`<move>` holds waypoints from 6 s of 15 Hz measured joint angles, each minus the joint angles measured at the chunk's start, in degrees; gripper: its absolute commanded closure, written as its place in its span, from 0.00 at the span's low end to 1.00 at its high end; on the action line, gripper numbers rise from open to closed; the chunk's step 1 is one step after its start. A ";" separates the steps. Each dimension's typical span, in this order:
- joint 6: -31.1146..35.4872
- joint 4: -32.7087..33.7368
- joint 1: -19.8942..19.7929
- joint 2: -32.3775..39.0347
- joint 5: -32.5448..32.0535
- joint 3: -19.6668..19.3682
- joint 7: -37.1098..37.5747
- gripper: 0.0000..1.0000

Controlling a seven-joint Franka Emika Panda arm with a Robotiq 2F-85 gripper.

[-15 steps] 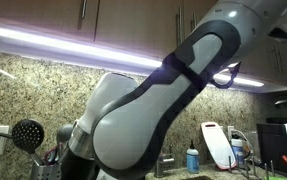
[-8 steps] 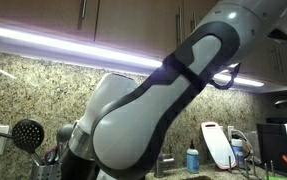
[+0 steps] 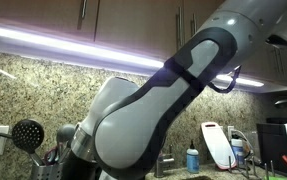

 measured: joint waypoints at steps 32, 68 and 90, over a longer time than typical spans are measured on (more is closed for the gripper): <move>5.77 9.84 -1.60 7.10 0.00 3.13 -5.20 0.80; 22.84 -30.72 20.68 -18.68 4.17 -26.64 15.70 0.98; 33.47 -49.49 17.88 -28.58 18.75 -29.82 12.87 0.93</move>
